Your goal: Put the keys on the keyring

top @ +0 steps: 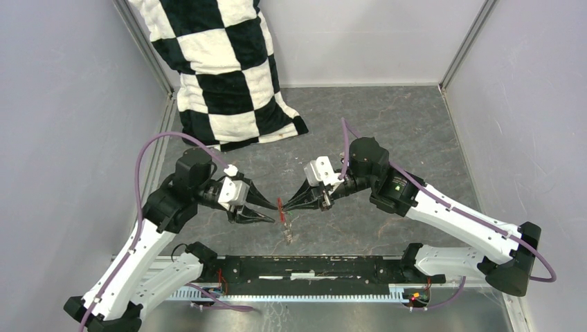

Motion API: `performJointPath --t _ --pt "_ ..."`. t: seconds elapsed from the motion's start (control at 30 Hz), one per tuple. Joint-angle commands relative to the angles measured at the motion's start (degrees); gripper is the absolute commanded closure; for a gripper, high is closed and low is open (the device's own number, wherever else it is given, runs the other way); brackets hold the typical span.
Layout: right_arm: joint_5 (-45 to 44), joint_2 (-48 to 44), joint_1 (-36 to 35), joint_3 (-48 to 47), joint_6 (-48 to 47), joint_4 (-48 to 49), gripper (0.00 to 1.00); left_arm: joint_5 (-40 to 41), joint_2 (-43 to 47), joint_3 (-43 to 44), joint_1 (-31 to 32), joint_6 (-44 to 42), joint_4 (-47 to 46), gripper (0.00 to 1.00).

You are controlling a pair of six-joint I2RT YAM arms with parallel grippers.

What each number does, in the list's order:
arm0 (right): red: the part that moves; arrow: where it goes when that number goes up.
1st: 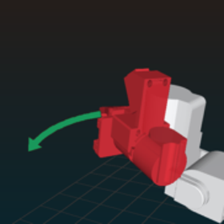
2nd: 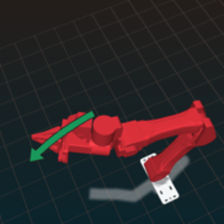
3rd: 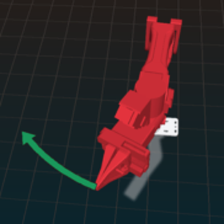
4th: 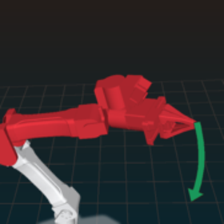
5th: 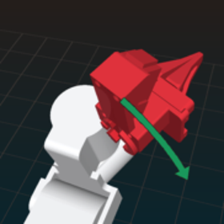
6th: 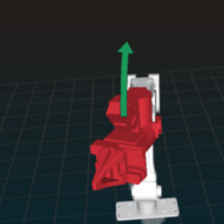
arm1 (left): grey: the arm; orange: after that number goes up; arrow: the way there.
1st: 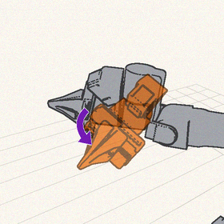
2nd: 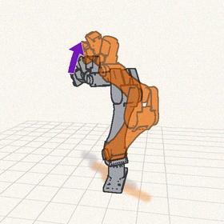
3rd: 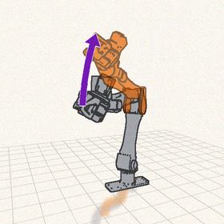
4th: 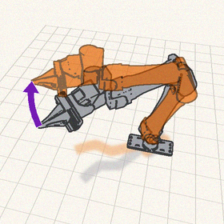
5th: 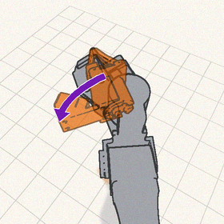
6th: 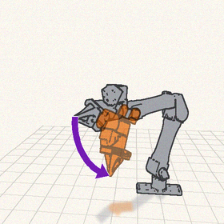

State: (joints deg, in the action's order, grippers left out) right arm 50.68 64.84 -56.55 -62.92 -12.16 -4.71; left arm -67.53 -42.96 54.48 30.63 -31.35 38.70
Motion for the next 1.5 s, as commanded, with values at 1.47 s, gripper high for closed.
performJointPath --t 1.47 --pt "4.2 0.6 0.3 -0.2 3.5 7.8 1.00 -8.1 -0.7 -4.9 0.1 11.4 -16.4 0.69"
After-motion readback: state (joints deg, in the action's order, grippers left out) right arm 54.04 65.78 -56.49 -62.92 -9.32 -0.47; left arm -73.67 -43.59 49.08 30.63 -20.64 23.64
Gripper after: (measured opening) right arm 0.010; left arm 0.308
